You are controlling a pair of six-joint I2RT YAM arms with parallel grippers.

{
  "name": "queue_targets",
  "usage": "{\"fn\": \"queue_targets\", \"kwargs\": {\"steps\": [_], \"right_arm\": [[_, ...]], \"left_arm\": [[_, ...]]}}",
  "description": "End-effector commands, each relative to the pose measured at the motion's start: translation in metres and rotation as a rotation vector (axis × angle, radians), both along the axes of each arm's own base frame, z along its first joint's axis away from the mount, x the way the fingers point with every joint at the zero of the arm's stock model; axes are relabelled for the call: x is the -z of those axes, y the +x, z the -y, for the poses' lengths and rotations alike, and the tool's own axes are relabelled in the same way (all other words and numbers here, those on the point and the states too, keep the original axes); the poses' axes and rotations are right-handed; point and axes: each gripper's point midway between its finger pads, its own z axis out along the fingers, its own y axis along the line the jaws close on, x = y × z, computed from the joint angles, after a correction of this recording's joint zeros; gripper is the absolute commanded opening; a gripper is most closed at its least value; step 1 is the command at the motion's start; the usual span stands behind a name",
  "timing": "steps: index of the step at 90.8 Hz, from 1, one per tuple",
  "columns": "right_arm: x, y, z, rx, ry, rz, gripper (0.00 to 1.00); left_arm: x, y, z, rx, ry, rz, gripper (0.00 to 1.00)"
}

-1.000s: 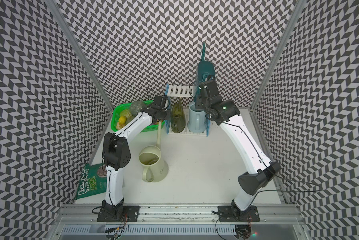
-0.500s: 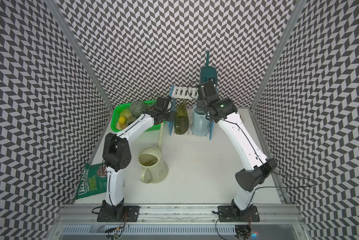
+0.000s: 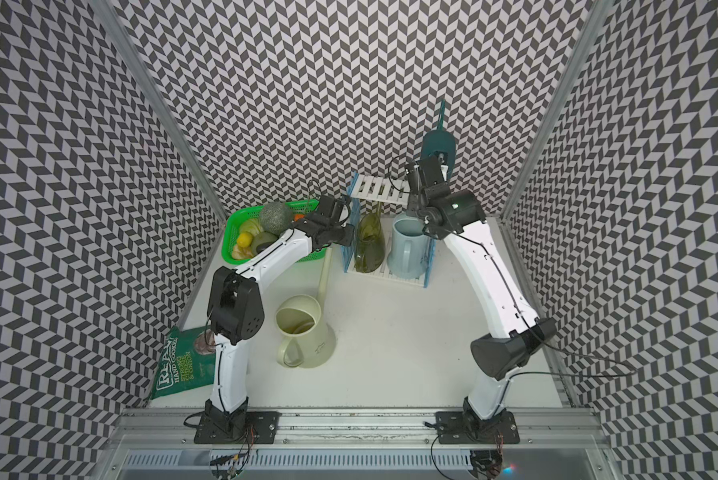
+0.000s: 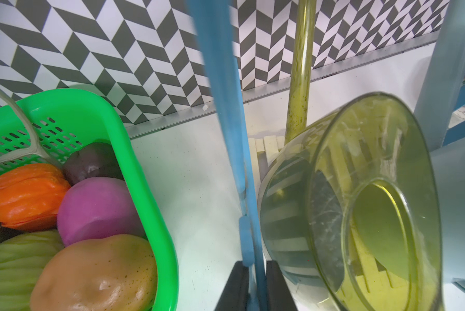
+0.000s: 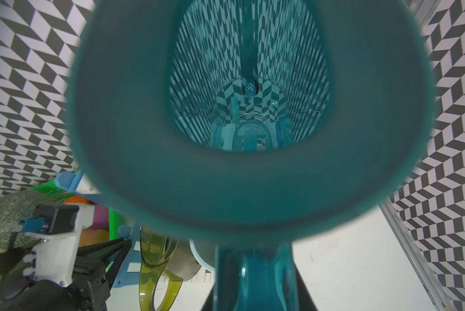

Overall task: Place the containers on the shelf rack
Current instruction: 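Adjust the shelf at the center of the board, then place the container on the shelf.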

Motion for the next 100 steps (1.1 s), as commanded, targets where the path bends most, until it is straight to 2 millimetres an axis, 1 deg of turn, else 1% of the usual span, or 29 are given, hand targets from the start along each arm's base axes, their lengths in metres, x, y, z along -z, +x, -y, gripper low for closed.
{"fn": "queue_targets", "kwargs": {"steps": [1, 28, 31, 48, 55, 67, 73, 100], "right_arm": [[-0.033, 0.01, 0.007, 0.052, 0.043, 0.127, 0.0], [-0.011, 0.029, -0.007, 0.029, 0.058, 0.074, 0.0], [-0.004, 0.028, -0.007, 0.028, 0.05, 0.043, 0.0], [0.003, 0.03, -0.009, 0.03, 0.049, 0.024, 0.01], [0.001, 0.029, -0.008, 0.031, 0.049, 0.022, 0.06], [-0.003, 0.028, -0.009, 0.026, 0.05, 0.029, 0.19], [-0.004, 0.029, -0.009, 0.025, 0.051, 0.033, 0.24], [-0.005, 0.034, -0.014, 0.009, 0.062, 0.044, 0.35]], "left_arm": [[0.028, -0.033, 0.023, 0.129, 0.018, -0.106, 0.16], [0.032, -0.034, 0.027, 0.149, 0.021, -0.112, 0.17], [0.033, -0.035, 0.026, 0.15, 0.021, -0.112, 0.17], [0.034, -0.035, 0.027, 0.155, 0.023, -0.111, 0.17], [0.034, -0.035, 0.027, 0.157, 0.023, -0.111, 0.17], [0.035, -0.035, 0.027, 0.159, 0.022, -0.113, 0.17], [0.036, -0.035, 0.027, 0.16, 0.021, -0.115, 0.17], [0.037, -0.036, 0.028, 0.166, 0.02, -0.119, 0.18]]}}
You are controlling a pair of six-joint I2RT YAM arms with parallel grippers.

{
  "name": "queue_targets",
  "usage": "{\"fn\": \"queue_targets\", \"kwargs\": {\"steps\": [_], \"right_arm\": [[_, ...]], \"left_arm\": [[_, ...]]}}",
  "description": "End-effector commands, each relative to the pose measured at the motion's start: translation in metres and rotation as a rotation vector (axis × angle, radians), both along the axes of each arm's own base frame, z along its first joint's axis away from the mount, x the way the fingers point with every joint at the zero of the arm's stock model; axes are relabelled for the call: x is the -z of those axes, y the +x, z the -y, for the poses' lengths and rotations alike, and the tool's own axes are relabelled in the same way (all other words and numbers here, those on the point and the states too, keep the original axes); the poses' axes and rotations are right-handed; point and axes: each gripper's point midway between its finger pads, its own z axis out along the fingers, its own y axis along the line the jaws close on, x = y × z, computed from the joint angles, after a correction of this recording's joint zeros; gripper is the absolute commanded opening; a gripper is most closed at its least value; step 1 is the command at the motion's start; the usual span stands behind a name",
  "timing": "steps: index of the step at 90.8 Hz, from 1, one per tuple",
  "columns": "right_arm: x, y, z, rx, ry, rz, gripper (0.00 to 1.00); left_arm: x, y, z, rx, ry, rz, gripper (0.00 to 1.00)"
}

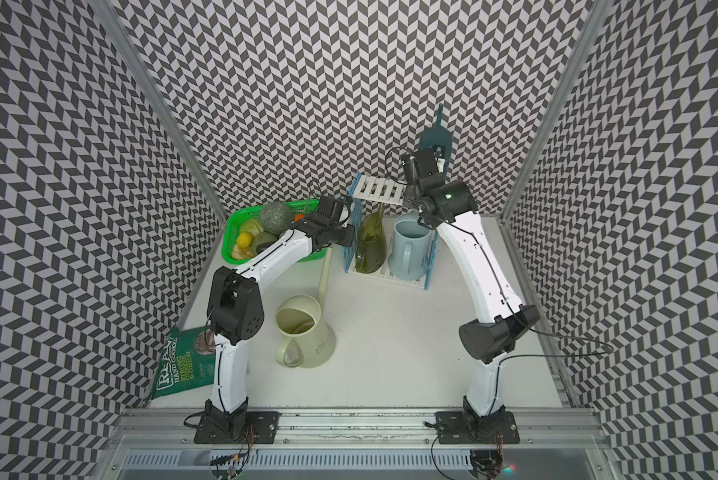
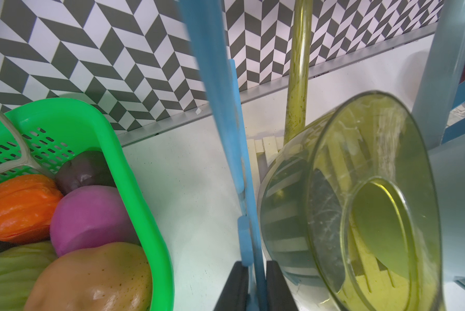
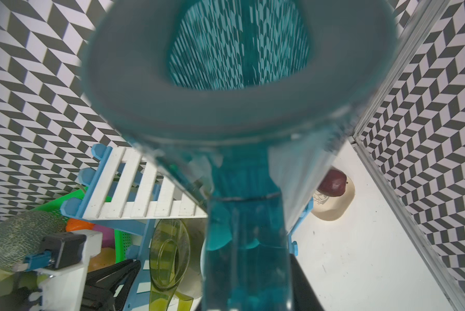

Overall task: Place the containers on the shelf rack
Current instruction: 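Place the container on the shelf.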

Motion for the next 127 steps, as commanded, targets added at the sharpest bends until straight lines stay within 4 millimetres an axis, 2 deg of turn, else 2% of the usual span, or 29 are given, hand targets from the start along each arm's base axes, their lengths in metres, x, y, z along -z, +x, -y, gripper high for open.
{"fn": "queue_targets", "kwargs": {"steps": [1, 21, 43, 59, 64, 68, 81, 102, 127], "right_arm": [[-0.01, 0.008, -0.003, -0.003, 0.029, 0.044, 0.35], [-0.013, 0.007, -0.006, -0.014, 0.038, 0.053, 0.38], [-0.023, 0.004, -0.014, -0.052, 0.064, 0.079, 0.48], [-0.028, -0.005, -0.005, -0.036, 0.049, 0.086, 0.58], [-0.029, -0.009, -0.003, -0.037, 0.046, 0.084, 0.59], [-0.039, -0.01, -0.004, -0.043, 0.065, 0.126, 0.6], [-0.052, -0.022, -0.001, -0.063, 0.09, 0.174, 0.61], [-0.058, -0.038, 0.002, -0.087, 0.106, 0.216, 0.67], [-0.063, -0.048, 0.003, -0.116, 0.112, 0.245, 0.74]], "left_arm": [[0.037, -0.035, 0.025, 0.128, 0.02, -0.127, 0.18], [0.034, -0.034, 0.025, 0.129, 0.018, -0.123, 0.18], [0.03, -0.031, 0.025, 0.129, 0.024, -0.107, 0.18], [0.026, -0.028, 0.022, 0.123, 0.024, -0.095, 0.2], [0.021, -0.026, 0.021, 0.119, 0.022, -0.085, 0.21], [0.016, -0.024, 0.02, 0.115, 0.019, -0.073, 0.22], [-0.005, -0.015, 0.015, 0.105, 0.016, -0.03, 0.27], [-0.032, -0.005, 0.007, 0.089, 0.015, 0.03, 0.39], [-0.054, 0.003, -0.005, 0.076, 0.022, 0.069, 0.46]]}}
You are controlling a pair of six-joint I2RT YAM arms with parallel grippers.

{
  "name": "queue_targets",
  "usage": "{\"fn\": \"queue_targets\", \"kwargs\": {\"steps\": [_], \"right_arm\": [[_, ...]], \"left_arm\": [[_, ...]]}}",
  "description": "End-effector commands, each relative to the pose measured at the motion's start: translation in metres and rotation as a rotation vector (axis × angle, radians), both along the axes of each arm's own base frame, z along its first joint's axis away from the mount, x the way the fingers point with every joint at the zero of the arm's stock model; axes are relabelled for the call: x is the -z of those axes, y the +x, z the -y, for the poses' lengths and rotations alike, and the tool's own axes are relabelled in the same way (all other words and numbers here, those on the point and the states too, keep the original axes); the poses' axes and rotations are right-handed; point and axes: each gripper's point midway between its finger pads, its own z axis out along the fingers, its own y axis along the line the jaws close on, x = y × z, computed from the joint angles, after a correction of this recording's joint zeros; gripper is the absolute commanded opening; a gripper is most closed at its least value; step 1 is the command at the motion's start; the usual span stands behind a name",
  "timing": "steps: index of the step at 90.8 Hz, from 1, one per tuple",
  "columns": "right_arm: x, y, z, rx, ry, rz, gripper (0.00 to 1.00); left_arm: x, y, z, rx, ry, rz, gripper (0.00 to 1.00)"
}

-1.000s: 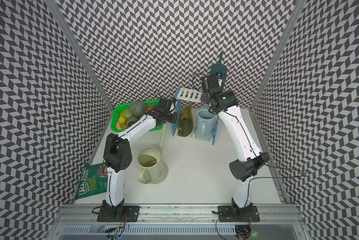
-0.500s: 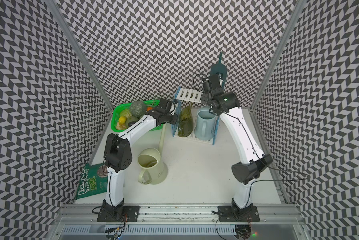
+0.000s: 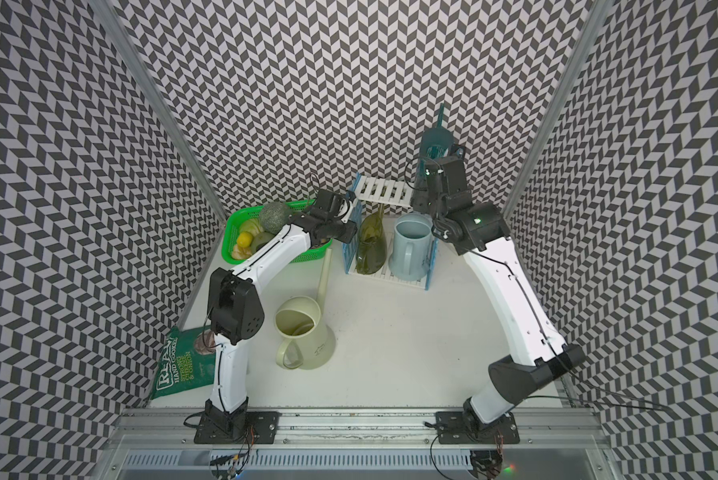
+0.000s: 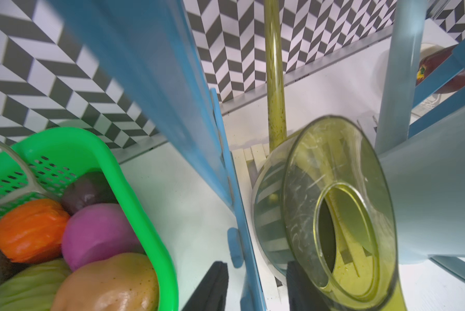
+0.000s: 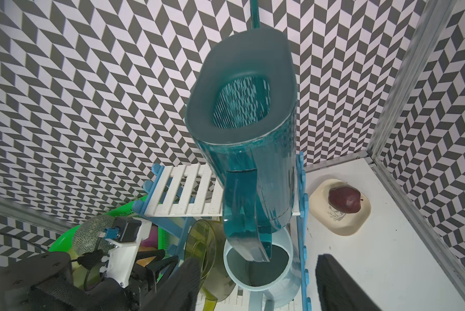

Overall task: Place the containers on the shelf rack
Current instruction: 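Place the container on the shelf, then pick up a container from the center of the board.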

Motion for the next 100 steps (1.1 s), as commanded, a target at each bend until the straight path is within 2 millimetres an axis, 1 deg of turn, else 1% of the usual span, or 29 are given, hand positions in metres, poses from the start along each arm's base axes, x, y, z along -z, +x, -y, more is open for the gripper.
{"fn": "queue_targets", "kwargs": {"steps": [1, 5, 14, 27, 42, 46, 52, 54, 56, 58, 61, 65, 66, 67, 70, 73, 75, 78, 82, 89, 95, 100], "right_arm": [[-0.019, -0.003, -0.004, -0.031, 0.028, 0.076, 0.74], [-0.019, -0.003, -0.005, -0.039, 0.026, 0.08, 0.76], [-0.021, -0.009, -0.003, -0.05, 0.027, 0.098, 0.78], [-0.025, -0.019, -0.002, -0.069, 0.034, 0.128, 0.81], [-0.037, -0.036, 0.001, -0.107, 0.037, 0.181, 0.82], [-0.041, -0.04, 0.001, -0.118, 0.036, 0.197, 0.82], [-0.049, -0.046, 0.0, -0.142, 0.033, 0.221, 0.82], [-0.051, -0.047, 0.0, -0.151, 0.032, 0.226, 0.82], [-0.053, -0.049, -0.002, -0.166, 0.032, 0.23, 0.82], [-0.055, -0.05, -0.004, -0.183, 0.032, 0.236, 0.82], [-0.057, -0.053, -0.009, -0.213, 0.032, 0.243, 0.81], [-0.059, -0.056, -0.016, -0.259, 0.034, 0.25, 0.8], [-0.059, -0.057, -0.019, -0.276, 0.035, 0.25, 0.79], [-0.06, -0.06, -0.026, -0.314, 0.033, 0.252, 0.79], [-0.059, -0.064, -0.038, -0.37, 0.026, 0.252, 0.78], [-0.057, -0.07, -0.053, -0.442, 0.022, 0.252, 0.78], [-0.055, -0.075, -0.064, -0.497, 0.016, 0.248, 0.78], [-0.049, -0.082, -0.082, -0.584, 0.007, 0.239, 0.78], [-0.038, -0.095, -0.109, -0.715, -0.005, 0.224, 0.78], [-0.012, -0.119, -0.152, -0.895, -0.05, 0.183, 0.8], [0.02, -0.145, -0.189, -1.034, -0.103, 0.126, 0.83], [0.043, -0.169, -0.215, -1.138, -0.145, 0.092, 0.86]], "left_arm": [[-0.025, 0.003, -0.007, 0.007, 0.001, 0.044, 0.47], [-0.032, 0.001, -0.007, 0.016, -0.001, 0.055, 0.49], [-0.052, -0.003, -0.008, 0.037, -0.008, 0.095, 0.54], [-0.088, -0.012, -0.012, 0.062, -0.012, 0.164, 0.64], [-0.126, -0.03, -0.027, 0.076, 0.0, 0.223, 0.77], [-0.138, -0.038, -0.034, 0.081, 0.003, 0.233, 0.81], [-0.152, -0.054, -0.046, 0.097, 0.008, 0.232, 0.85], [-0.152, -0.06, -0.05, 0.107, 0.018, 0.218, 0.86], [-0.158, -0.067, -0.055, 0.115, 0.025, 0.223, 0.87], [-0.156, -0.074, -0.059, 0.124, 0.037, 0.208, 0.88], [-0.162, -0.086, -0.069, 0.13, 0.053, 0.206, 0.89], [-0.164, -0.102, -0.085, 0.13, 0.081, 0.194, 0.89], [-0.162, -0.106, -0.089, 0.131, 0.089, 0.185, 0.9], [-0.164, -0.11, -0.094, 0.129, 0.095, 0.186, 0.9], [-0.164, -0.124, -0.108, 0.132, 0.111, 0.177, 0.9], [-0.16, -0.138, -0.12, 0.138, 0.124, 0.159, 0.9], [-0.154, -0.147, -0.129, 0.146, 0.134, 0.141, 0.91], [-0.153, -0.161, -0.143, 0.142, 0.133, 0.135, 0.91], [-0.146, -0.173, -0.162, 0.113, 0.141, 0.121, 0.91], [-0.133, -0.193, -0.197, 0.045, 0.17, 0.105, 0.93], [-0.125, -0.201, -0.224, -0.02, 0.161, 0.093, 0.93], [-0.116, -0.204, -0.245, -0.072, 0.137, 0.071, 0.93]]}}
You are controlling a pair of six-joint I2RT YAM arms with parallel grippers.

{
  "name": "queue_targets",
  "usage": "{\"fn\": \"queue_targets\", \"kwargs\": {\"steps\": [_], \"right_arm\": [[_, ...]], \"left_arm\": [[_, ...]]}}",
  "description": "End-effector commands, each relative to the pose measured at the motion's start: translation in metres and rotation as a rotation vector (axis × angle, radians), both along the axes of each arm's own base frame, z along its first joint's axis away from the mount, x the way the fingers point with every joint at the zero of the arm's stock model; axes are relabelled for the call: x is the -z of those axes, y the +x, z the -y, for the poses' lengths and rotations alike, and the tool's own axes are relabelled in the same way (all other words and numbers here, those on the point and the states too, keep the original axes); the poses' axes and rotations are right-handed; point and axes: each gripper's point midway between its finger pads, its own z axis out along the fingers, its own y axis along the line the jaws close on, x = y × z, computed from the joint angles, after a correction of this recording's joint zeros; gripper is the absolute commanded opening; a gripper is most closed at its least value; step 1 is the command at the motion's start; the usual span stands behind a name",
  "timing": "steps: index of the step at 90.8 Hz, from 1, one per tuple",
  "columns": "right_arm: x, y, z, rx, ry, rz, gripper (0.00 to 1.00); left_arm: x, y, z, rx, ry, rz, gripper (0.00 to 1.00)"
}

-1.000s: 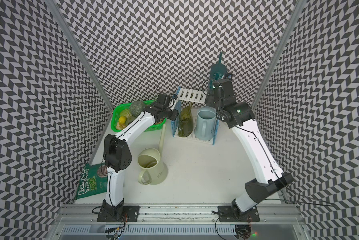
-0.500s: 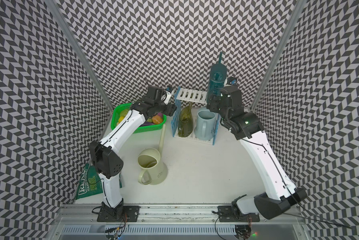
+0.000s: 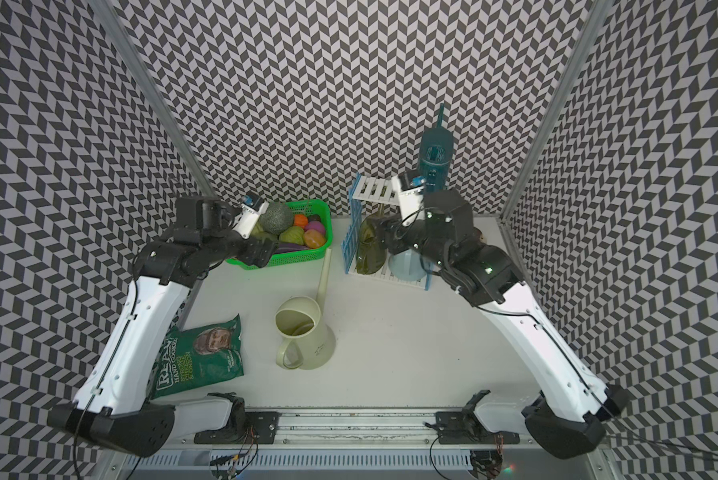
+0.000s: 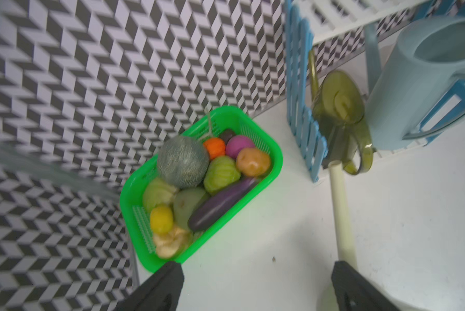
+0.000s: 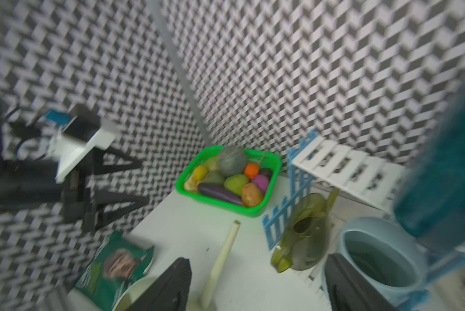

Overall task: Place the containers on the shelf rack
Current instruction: 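Pick up a container from the center of the board.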

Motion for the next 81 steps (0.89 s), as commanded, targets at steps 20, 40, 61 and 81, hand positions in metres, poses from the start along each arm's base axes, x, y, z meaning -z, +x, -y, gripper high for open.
{"fn": "queue_targets", "kwargs": {"steps": [20, 40, 61, 81], "right_arm": [[0.101, -0.099, -0.119, -0.483, -0.254, 0.01, 0.98], [0.149, -0.08, -0.156, -0.43, -0.379, -0.017, 0.97], [0.197, -0.049, -0.174, -0.286, -0.504, -0.035, 0.93], [0.226, -0.022, -0.189, -0.154, -0.577, -0.059, 0.8]], "left_arm": [[0.054, -0.005, -0.066, -0.119, -0.13, -0.139, 0.93], [0.057, -0.004, -0.071, -0.135, -0.128, -0.11, 0.93], [0.074, -0.002, -0.079, -0.162, -0.132, -0.129, 0.93], [0.081, 0.002, -0.088, -0.176, -0.163, -0.138, 0.92]]}}
